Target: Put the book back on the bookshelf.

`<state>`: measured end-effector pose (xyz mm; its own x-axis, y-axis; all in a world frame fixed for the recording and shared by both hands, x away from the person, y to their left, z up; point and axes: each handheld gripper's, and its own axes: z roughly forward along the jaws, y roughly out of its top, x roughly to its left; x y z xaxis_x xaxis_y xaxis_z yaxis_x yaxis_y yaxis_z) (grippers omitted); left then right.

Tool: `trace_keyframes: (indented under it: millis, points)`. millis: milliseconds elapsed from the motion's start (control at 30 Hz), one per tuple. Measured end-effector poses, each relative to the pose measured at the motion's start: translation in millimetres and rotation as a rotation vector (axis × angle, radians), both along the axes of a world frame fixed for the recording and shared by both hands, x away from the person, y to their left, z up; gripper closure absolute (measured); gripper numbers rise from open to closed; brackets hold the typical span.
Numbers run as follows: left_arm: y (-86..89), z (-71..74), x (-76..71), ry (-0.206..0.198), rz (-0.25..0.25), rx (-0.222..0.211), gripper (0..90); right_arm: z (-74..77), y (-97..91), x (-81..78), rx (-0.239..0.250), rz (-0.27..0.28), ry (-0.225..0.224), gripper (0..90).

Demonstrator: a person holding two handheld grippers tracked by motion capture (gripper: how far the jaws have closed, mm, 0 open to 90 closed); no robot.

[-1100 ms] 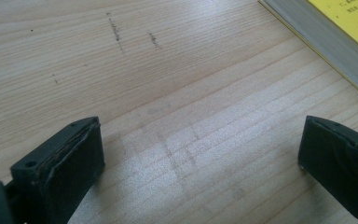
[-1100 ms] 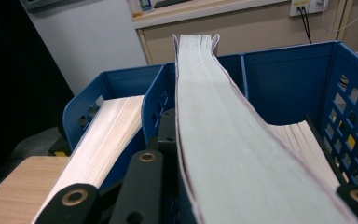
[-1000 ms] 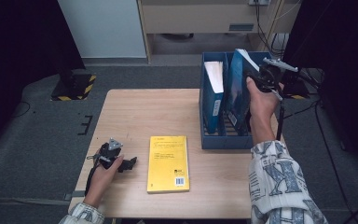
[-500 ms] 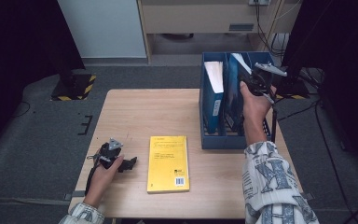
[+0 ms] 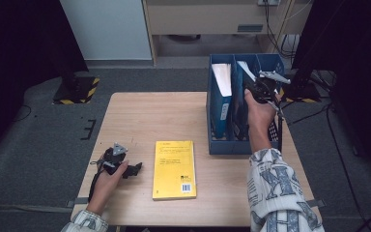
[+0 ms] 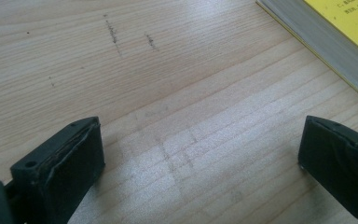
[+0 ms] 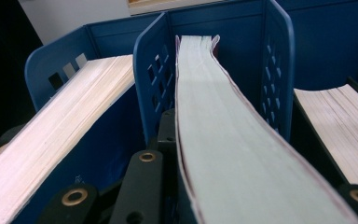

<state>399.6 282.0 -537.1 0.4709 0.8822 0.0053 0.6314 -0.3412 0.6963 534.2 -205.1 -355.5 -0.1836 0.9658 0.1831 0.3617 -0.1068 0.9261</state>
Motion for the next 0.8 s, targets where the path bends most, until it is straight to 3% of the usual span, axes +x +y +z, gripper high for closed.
trace_keyframes:
  millis: [667, 800]
  points:
    - [-0.3, 0.0, 0.0, 0.000, -0.002, 0.000, 0.0, -13.4, 3.2, -0.4, -0.016, -0.002, 0.006, 73.2]
    - [-0.4, 0.0, 0.0, 0.000, -0.002, 0.000, 0.0, -11.6, 6.3, -5.7, -0.040, -0.003, 0.029, 72.7]
